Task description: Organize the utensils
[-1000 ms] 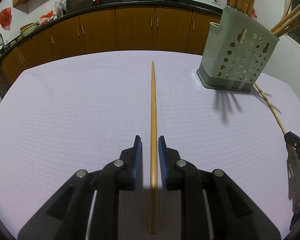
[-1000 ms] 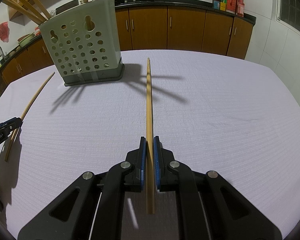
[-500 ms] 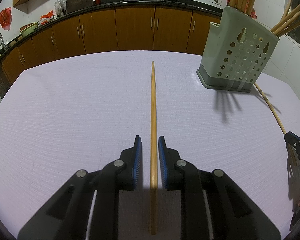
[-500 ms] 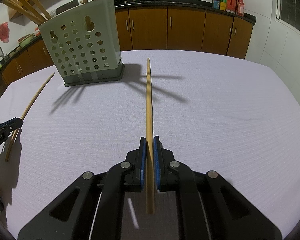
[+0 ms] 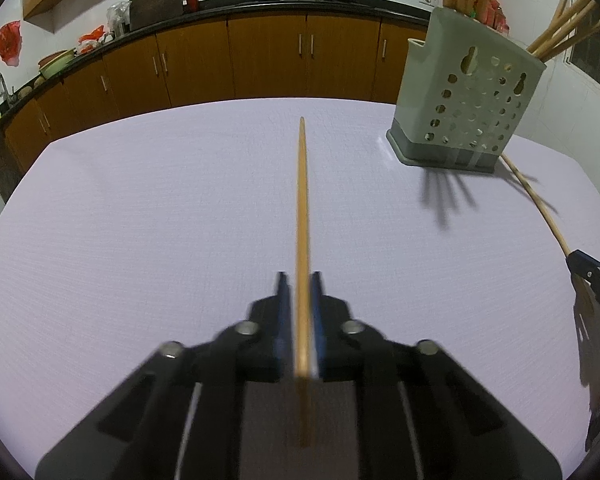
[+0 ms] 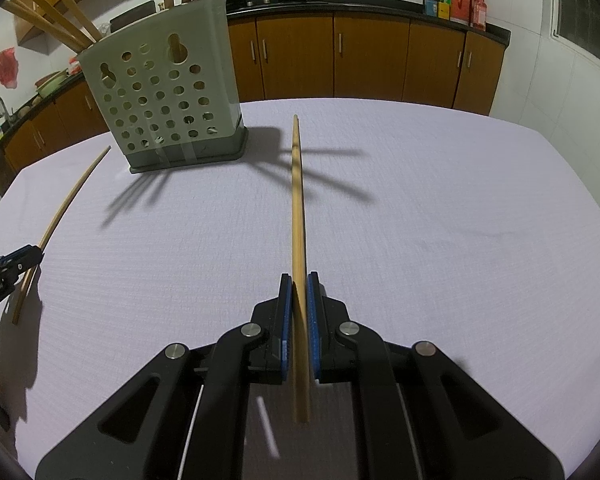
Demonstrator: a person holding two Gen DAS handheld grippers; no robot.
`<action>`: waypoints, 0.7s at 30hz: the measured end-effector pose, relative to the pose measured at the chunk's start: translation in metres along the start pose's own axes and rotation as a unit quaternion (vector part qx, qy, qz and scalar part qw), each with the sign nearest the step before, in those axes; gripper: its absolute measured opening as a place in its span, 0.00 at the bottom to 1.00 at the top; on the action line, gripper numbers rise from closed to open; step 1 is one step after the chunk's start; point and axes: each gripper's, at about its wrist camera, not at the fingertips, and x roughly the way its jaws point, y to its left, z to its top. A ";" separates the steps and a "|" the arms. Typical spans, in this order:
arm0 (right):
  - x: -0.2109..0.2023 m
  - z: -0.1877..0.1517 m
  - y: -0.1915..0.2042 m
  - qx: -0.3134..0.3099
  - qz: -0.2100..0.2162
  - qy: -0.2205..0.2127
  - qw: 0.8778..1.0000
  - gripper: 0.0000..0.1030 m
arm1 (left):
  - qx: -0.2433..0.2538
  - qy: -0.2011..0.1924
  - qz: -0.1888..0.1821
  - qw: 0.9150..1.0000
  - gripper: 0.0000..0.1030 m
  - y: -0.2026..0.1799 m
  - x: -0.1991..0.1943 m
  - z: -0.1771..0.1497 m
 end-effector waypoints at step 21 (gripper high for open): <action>-0.118 0.054 0.007 0.014 0.022 -0.215 0.976 0.07 | 0.012 -0.192 -0.067 0.979 0.07 -0.010 -0.135 0.062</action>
